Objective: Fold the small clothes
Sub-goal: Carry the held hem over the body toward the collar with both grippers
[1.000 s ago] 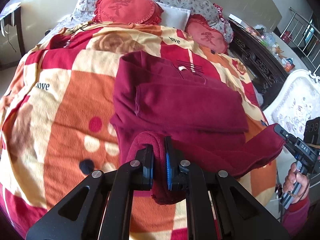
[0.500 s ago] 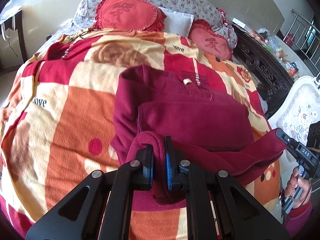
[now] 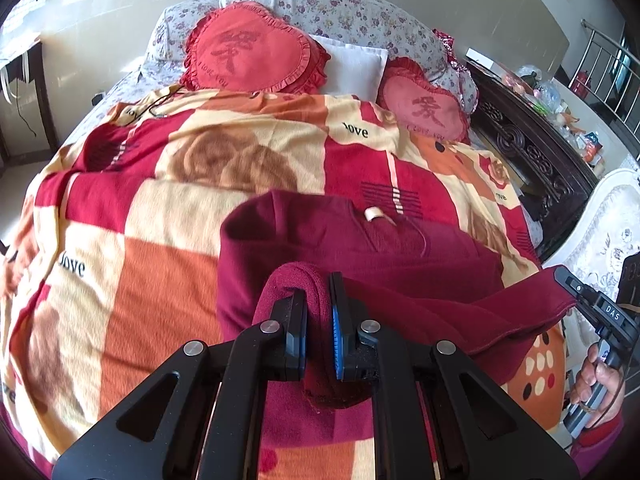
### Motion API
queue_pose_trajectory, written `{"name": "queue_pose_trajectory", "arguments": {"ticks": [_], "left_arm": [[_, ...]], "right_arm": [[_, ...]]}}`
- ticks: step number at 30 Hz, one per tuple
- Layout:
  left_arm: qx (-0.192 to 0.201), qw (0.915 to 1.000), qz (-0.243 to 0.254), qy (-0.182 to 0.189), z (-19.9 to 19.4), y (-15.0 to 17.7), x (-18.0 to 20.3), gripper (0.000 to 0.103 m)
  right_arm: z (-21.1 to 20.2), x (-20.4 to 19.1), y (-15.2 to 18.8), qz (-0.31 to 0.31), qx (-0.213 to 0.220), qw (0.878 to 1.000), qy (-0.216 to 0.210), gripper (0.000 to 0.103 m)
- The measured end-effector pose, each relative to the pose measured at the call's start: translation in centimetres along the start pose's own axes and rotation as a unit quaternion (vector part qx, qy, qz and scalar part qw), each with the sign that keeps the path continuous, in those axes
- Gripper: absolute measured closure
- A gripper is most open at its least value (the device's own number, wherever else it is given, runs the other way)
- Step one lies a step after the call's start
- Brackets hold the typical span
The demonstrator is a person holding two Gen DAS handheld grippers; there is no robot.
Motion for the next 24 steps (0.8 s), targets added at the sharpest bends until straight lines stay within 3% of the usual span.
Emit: {"name": "queue_pose_trajectory", "arguments": {"ticks": [24], "left_arm": [[-0.023,0.9988,-0.024,-0.036,8.4,-4.1,-1.7,0.095]], "right_arm": [[8.8,4.9,-3.4,0.009,-0.042,0.999,0.033,0.093]]}}
Point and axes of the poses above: each gripper's, at about its wrist camera, not at the fingertips, and z roughly the way its jaws point, x to its right, y to its underside, the point moved 8 cm from there along z, roughly the way its jaws point, and after that the axes turned 8 degrees about -z, right-handed, at the moved point
